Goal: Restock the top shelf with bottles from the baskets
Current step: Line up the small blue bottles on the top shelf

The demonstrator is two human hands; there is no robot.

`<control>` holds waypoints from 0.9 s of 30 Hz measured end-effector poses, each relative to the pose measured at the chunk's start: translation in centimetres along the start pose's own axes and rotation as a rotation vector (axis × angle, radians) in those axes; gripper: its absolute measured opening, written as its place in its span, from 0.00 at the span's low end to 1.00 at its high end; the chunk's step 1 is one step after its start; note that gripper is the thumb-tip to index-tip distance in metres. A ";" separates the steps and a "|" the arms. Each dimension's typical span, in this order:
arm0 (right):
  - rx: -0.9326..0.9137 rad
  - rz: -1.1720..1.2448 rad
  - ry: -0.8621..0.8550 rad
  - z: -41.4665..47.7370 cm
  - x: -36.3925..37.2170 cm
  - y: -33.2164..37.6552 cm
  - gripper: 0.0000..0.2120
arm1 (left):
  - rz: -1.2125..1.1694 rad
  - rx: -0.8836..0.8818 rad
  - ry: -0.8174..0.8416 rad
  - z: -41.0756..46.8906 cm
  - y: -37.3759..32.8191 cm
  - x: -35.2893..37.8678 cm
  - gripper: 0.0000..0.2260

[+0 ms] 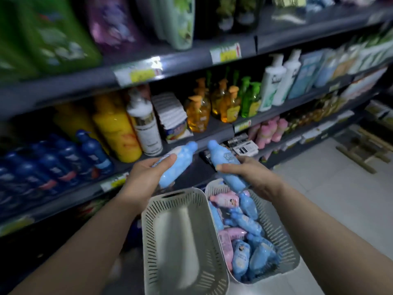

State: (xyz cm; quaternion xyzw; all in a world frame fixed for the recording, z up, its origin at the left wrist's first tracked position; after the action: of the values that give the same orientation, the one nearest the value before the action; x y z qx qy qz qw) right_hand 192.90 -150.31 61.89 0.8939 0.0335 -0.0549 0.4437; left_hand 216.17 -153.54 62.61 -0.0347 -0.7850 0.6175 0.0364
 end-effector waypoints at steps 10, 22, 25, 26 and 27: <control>-0.239 -0.077 0.326 -9.4 14.5 12.4 0.24 | -0.190 0.138 -0.022 -8.7 -9.0 -13.8 0.22; -0.323 -0.086 0.492 -18.9 38.3 20.2 0.23 | -0.273 0.281 -0.305 -21.6 -15.5 -37.1 0.20; -0.396 -0.159 0.465 -20.8 44.5 21.9 0.20 | -0.294 0.283 -0.399 -24.0 -16.0 -43.2 0.16; -0.413 -0.167 0.455 -21.2 46.3 22.4 0.20 | -0.300 0.290 -0.424 -24.7 -16.3 -45.1 0.16; -0.437 -0.177 0.440 -21.6 48.0 23.1 0.22 | -0.295 0.301 -0.442 -25.4 -16.7 -46.8 0.15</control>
State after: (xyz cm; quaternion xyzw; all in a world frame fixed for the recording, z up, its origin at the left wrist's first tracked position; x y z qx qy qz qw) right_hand 244.54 -146.55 86.93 0.7616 0.2173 0.1099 0.6006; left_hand 265.11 -137.59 84.11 0.2208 -0.6702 0.7074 -0.0413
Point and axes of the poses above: each hand's wrist, its own z-axis towards the middle knuckle, its own x-axis out of the palm, y = z × x, the point moved 8 cm from there along z, towards the middle knuckle, and after that the axes turned 9 degrees about x, right-handed, at the moved point
